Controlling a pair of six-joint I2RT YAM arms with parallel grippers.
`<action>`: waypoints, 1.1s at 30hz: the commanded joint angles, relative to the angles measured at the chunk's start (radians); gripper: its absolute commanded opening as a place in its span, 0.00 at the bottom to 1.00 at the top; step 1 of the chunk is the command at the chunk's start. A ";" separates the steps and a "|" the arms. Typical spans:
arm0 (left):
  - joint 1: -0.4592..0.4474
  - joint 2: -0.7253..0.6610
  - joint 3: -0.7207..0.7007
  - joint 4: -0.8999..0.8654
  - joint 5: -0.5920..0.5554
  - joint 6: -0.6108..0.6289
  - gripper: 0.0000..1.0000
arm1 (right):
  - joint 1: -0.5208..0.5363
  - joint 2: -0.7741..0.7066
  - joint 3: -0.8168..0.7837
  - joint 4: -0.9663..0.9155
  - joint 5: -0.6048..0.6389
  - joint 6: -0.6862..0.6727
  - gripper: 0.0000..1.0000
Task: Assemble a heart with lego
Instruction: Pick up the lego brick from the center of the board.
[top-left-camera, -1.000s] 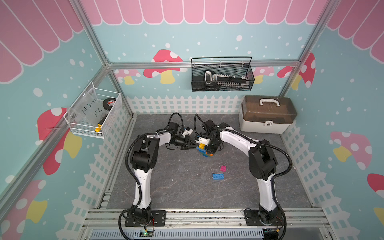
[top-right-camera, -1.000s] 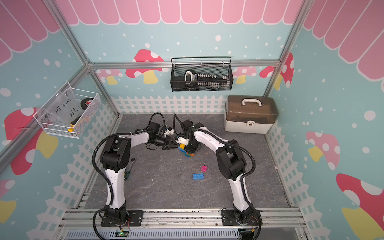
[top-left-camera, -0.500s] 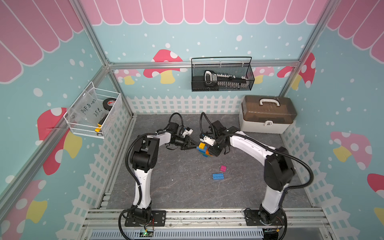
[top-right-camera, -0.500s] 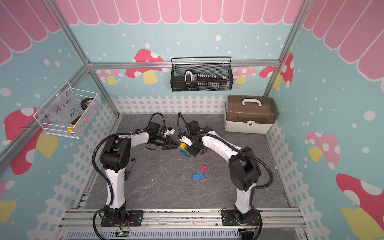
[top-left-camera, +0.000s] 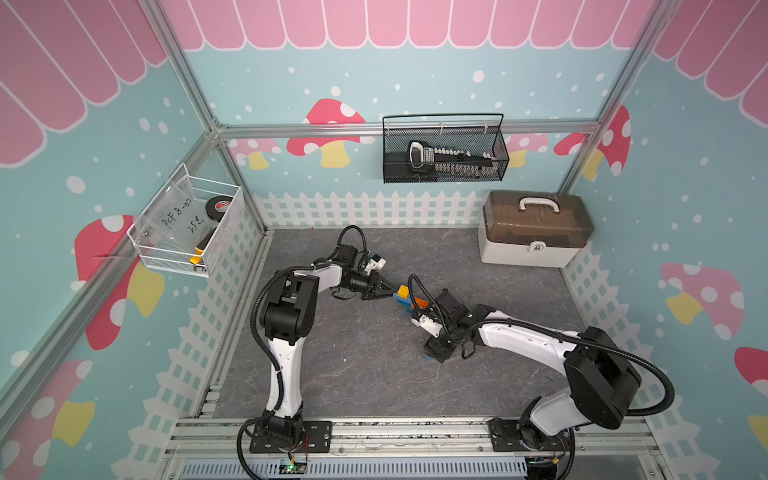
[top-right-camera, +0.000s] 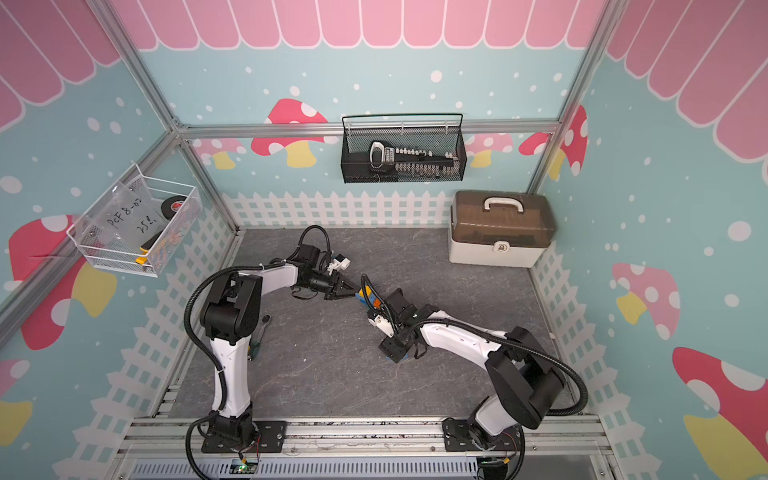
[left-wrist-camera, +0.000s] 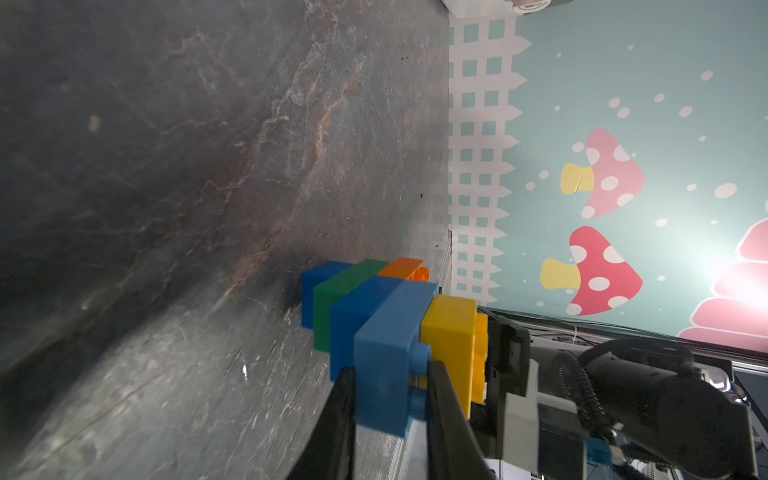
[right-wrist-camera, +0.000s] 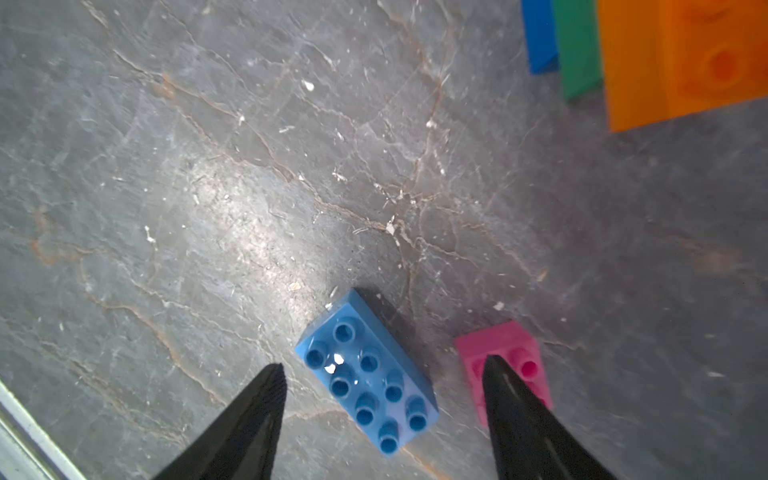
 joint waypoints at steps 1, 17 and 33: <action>0.002 0.016 -0.014 -0.049 -0.147 0.045 0.16 | 0.008 0.004 0.017 0.040 -0.039 0.039 0.78; 0.002 0.022 -0.008 -0.053 -0.153 0.049 0.16 | 0.008 0.029 0.012 -0.108 -0.098 0.147 0.80; 0.001 0.021 -0.013 -0.054 -0.158 0.052 0.16 | 0.064 0.045 0.007 -0.143 0.062 0.166 0.61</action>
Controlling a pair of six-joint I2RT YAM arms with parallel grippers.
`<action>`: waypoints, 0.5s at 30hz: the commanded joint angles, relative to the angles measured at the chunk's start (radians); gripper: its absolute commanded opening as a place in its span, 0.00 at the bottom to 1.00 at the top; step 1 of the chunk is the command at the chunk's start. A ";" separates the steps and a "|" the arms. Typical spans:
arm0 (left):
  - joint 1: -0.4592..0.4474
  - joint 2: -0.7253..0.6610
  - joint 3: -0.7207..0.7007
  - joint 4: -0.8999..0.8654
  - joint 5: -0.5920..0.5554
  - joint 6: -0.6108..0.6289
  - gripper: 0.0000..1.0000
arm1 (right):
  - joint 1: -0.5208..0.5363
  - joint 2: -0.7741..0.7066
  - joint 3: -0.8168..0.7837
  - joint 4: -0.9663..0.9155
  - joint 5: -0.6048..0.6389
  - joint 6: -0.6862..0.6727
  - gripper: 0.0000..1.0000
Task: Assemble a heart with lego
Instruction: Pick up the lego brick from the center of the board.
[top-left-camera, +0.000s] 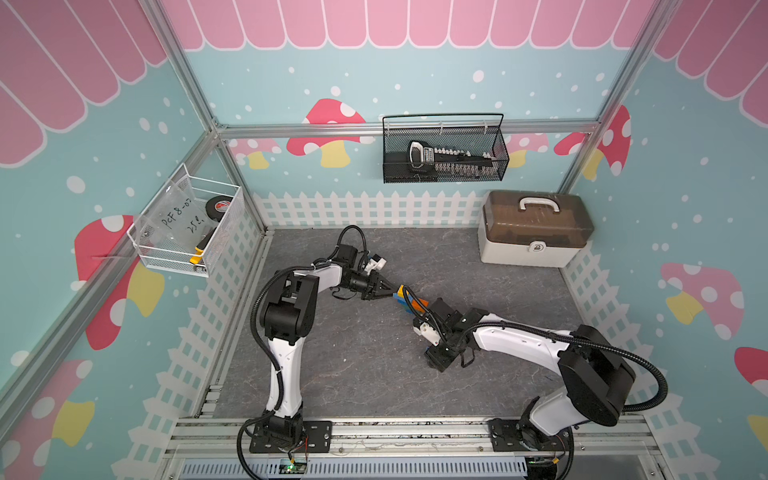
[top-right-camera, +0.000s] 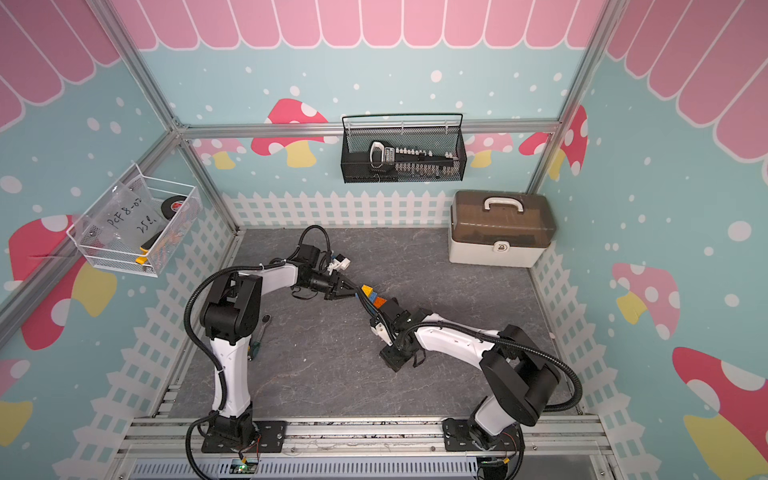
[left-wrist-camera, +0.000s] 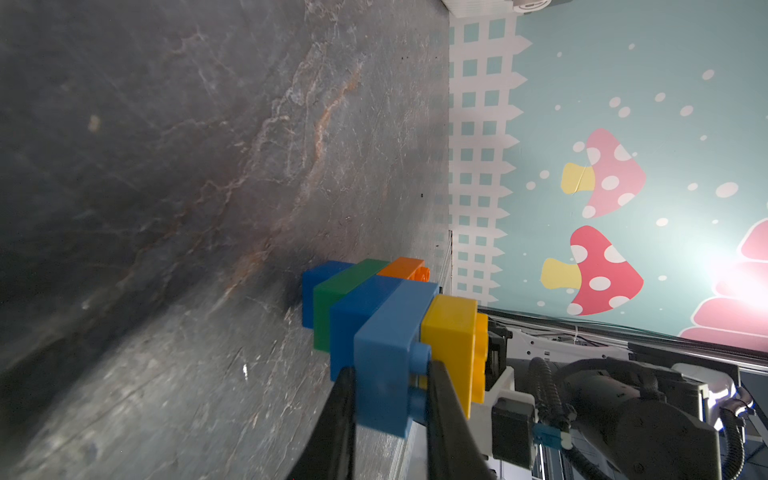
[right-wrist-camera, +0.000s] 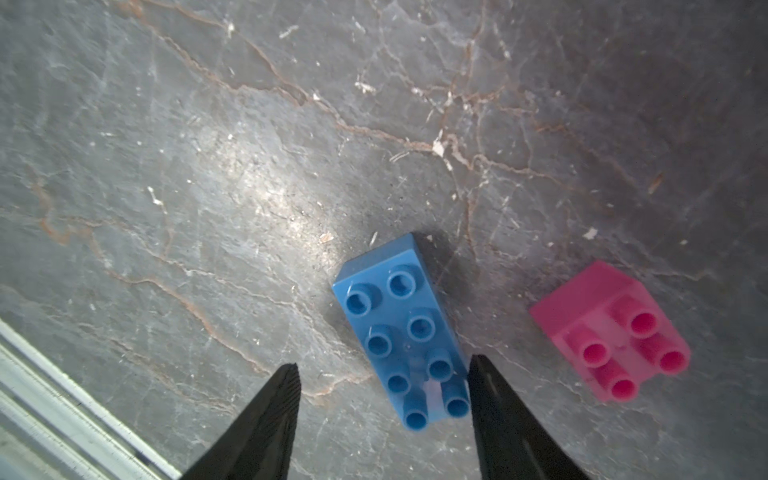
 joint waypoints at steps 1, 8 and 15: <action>0.001 0.021 -0.014 -0.051 -0.156 0.048 0.16 | 0.012 0.038 0.016 -0.036 0.059 -0.005 0.60; 0.001 0.021 -0.013 -0.057 -0.160 0.054 0.16 | 0.025 0.086 0.040 -0.020 0.078 -0.019 0.43; 0.001 0.020 -0.009 -0.069 -0.164 0.063 0.16 | 0.025 0.045 0.080 0.011 0.071 -0.042 0.33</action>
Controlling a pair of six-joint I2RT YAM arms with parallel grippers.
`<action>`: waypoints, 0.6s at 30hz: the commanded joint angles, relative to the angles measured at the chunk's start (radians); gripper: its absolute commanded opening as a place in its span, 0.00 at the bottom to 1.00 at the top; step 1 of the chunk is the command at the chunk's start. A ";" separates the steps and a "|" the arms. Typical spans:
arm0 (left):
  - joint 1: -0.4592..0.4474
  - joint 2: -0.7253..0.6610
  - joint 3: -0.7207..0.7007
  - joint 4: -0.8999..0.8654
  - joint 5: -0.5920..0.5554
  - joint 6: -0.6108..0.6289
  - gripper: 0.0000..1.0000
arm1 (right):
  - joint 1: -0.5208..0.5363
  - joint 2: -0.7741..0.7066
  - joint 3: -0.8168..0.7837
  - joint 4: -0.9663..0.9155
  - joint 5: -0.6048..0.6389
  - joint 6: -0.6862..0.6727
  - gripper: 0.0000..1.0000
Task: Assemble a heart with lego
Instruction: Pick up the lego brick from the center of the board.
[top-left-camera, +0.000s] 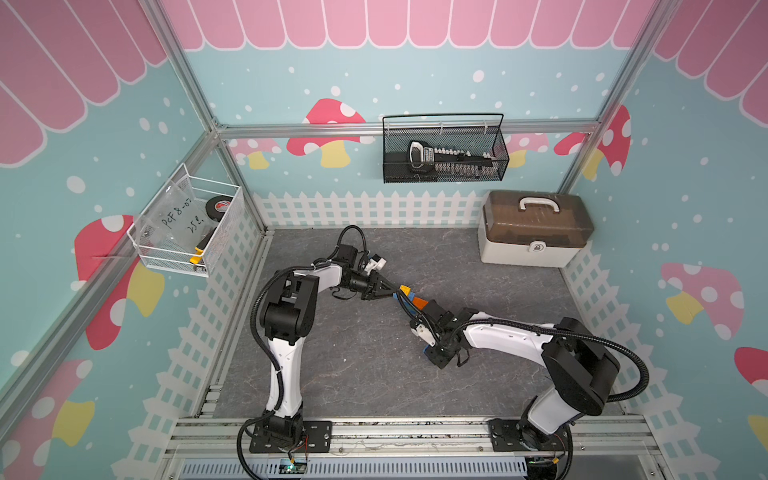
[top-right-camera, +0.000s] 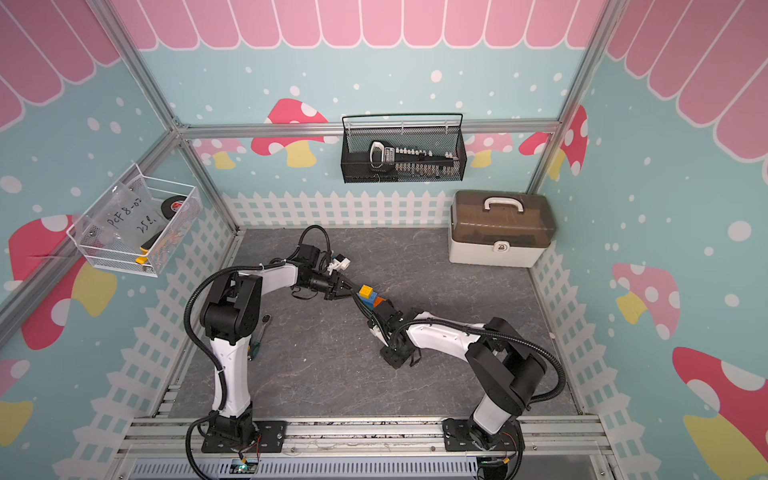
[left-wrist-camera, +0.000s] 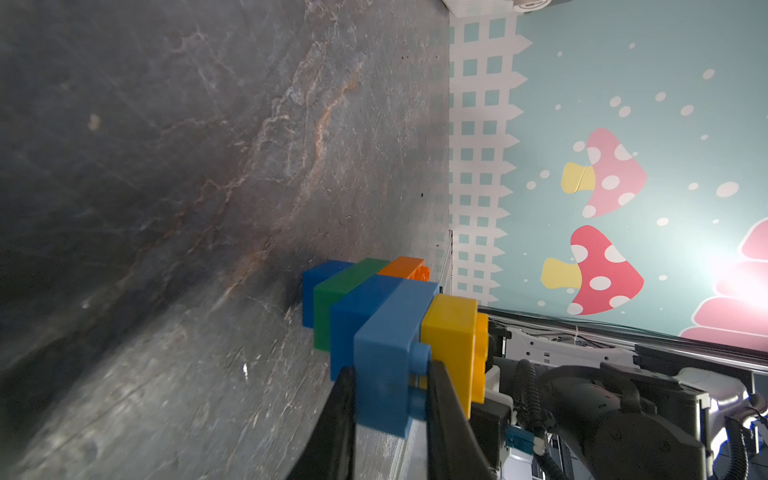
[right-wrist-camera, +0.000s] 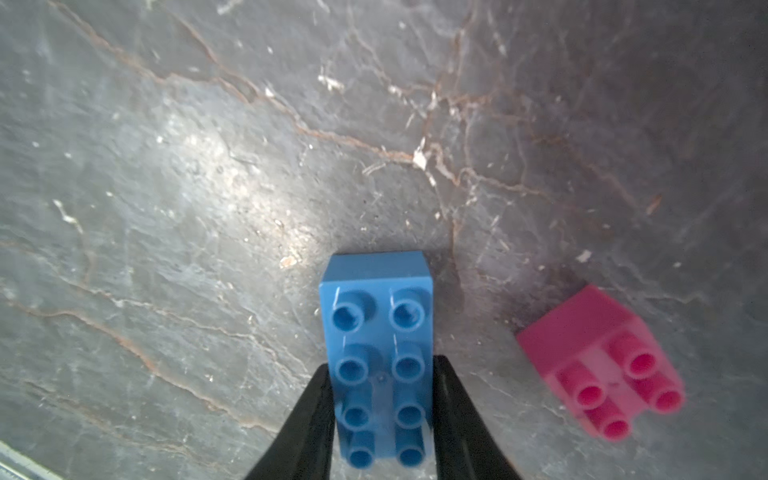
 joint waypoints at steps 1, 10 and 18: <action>0.001 0.021 -0.009 -0.065 -0.164 0.059 0.16 | 0.005 -0.039 0.049 0.009 0.005 -0.030 0.32; 0.000 0.013 -0.013 -0.066 -0.167 0.061 0.16 | -0.098 -0.068 0.239 -0.052 -0.009 -0.253 0.28; 0.001 0.028 -0.003 -0.085 -0.177 0.079 0.16 | -0.236 0.082 0.471 -0.208 -0.098 -0.430 0.28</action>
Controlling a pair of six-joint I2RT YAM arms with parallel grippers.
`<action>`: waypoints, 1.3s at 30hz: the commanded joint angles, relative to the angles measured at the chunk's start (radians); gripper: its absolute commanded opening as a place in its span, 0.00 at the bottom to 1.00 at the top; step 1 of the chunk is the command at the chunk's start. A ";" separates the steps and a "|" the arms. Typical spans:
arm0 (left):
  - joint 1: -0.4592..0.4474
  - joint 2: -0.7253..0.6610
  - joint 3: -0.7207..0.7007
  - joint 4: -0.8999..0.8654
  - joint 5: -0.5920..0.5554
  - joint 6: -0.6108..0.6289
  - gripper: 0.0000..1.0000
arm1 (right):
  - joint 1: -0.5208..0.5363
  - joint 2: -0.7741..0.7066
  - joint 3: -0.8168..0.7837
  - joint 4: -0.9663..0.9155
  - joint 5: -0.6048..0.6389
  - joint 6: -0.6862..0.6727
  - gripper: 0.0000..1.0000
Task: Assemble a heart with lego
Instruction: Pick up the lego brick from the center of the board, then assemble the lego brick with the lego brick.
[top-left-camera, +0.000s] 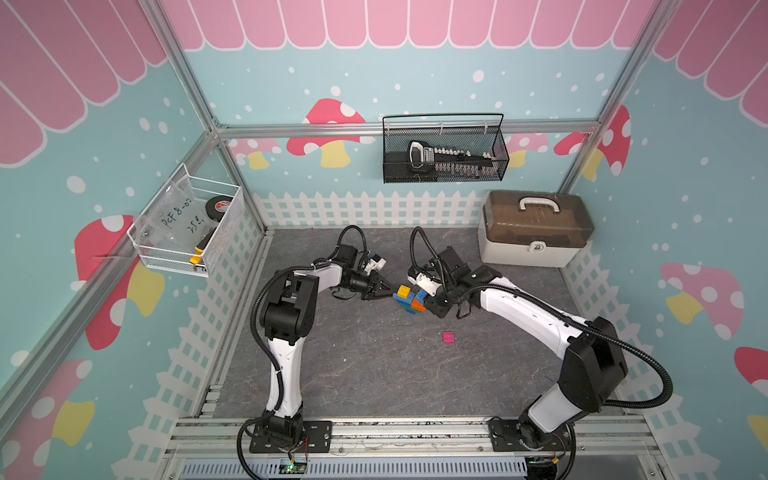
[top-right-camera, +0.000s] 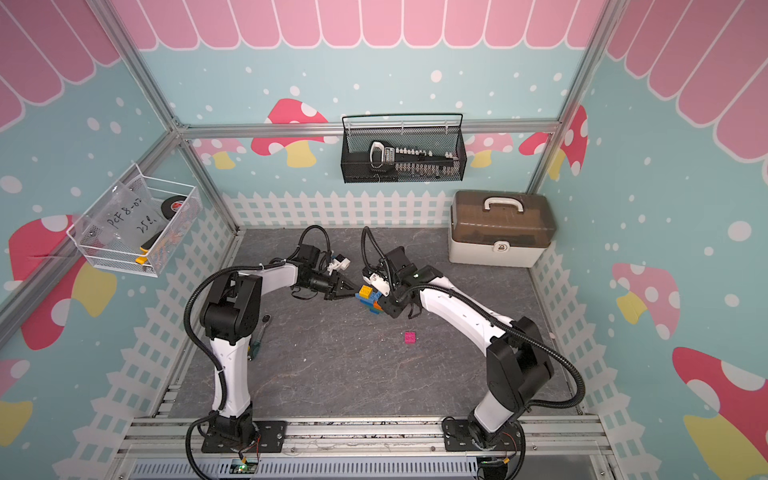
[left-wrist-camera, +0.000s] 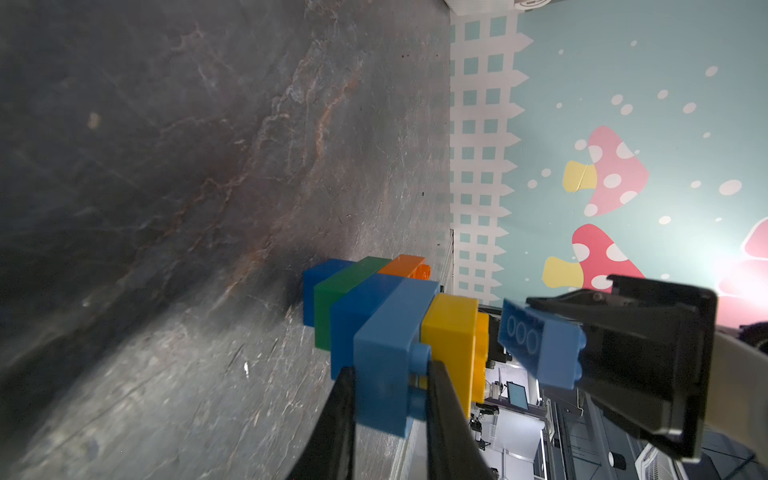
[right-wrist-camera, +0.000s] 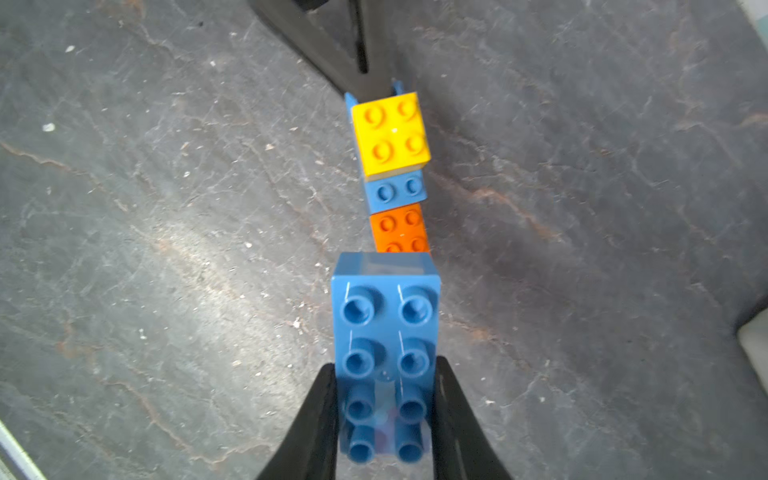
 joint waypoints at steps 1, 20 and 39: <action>0.001 0.031 -0.003 -0.075 -0.173 0.068 0.16 | -0.021 0.082 0.089 -0.138 -0.044 -0.123 0.28; 0.002 0.027 0.021 -0.116 -0.186 0.089 0.16 | -0.013 0.299 0.285 -0.291 0.012 -0.165 0.27; 0.002 0.031 0.030 -0.119 -0.187 0.086 0.16 | 0.001 0.418 0.397 -0.320 0.034 -0.182 0.27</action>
